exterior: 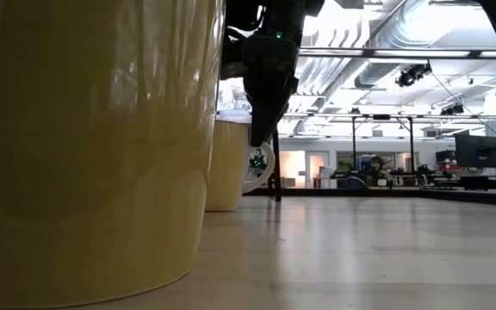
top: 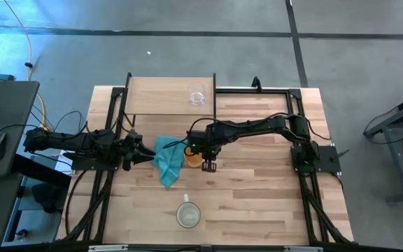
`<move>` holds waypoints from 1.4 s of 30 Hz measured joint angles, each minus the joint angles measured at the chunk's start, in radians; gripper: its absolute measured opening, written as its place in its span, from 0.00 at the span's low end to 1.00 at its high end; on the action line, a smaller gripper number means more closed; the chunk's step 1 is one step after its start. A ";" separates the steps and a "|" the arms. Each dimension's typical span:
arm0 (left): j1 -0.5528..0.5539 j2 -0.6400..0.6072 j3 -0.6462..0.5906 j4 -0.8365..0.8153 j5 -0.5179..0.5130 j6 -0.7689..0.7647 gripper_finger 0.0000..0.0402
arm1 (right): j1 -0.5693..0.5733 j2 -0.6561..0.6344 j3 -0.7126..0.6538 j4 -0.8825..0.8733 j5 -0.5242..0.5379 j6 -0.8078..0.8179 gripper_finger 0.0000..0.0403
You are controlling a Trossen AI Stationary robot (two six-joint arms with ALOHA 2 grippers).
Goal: Stack small to large cups/mugs on shelf
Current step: Put the yellow mug on the shelf
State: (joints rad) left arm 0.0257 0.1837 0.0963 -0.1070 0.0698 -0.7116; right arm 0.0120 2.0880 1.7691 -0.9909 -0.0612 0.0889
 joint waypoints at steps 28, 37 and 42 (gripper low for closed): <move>0.000 0.000 0.000 0.000 0.000 0.000 0.34 | -0.001 0.000 0.151 -0.089 0.001 0.007 0.02; 0.000 0.000 0.000 0.000 0.000 0.000 0.34 | -0.025 -0.001 0.311 -0.158 0.000 0.000 0.01; 0.000 0.000 0.000 0.000 0.000 0.005 0.34 | -0.055 -0.001 0.428 -0.203 0.023 0.000 0.01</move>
State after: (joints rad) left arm 0.0257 0.1833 0.0963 -0.1070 0.0700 -0.7063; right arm -0.0435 2.0869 2.1973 -1.1939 -0.0381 0.0887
